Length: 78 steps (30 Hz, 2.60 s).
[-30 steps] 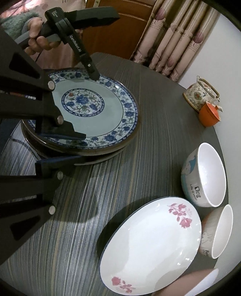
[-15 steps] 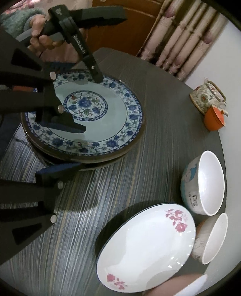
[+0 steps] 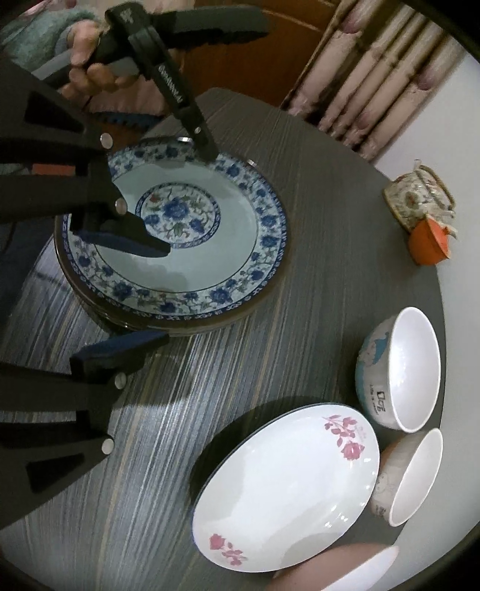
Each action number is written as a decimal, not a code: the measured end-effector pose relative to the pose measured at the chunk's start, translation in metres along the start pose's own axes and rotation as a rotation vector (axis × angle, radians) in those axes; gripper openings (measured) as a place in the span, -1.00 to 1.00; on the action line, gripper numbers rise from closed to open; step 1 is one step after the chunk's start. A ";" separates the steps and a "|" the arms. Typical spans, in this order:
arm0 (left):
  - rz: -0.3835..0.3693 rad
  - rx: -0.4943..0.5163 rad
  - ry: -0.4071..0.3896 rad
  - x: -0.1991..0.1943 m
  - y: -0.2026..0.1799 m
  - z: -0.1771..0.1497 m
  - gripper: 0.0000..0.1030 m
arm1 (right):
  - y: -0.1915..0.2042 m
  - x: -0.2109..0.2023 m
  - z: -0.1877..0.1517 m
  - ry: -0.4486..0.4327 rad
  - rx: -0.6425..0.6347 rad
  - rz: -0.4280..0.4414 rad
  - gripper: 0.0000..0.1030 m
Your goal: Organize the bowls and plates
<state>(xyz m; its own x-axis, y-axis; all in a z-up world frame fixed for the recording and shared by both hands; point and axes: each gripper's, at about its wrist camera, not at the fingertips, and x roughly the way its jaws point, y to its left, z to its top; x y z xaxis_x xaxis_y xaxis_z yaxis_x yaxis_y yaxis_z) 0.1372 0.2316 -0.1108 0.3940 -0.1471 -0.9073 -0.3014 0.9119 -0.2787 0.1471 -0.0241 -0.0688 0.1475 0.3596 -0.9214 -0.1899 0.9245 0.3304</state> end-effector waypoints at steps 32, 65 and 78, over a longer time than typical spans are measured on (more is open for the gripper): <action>-0.045 0.163 -0.104 -0.019 -0.086 -0.011 0.01 | -0.189 -0.078 -0.053 -0.296 0.330 0.057 -0.17; -0.152 0.125 0.105 0.105 -0.215 0.039 -0.38 | -0.242 -0.034 0.035 -0.317 0.364 0.085 -0.54; -0.185 0.197 0.101 0.111 -0.224 0.039 -0.78 | -0.250 -0.030 0.037 -0.311 0.346 0.105 -0.89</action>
<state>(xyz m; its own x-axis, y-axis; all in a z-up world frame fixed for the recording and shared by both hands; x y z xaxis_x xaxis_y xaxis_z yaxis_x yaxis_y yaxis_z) 0.2821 0.0253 -0.1367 0.3355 -0.3464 -0.8760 -0.0541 0.9213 -0.3850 0.2260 -0.2612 -0.1163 0.4386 0.4248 -0.7920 0.1074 0.8501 0.5155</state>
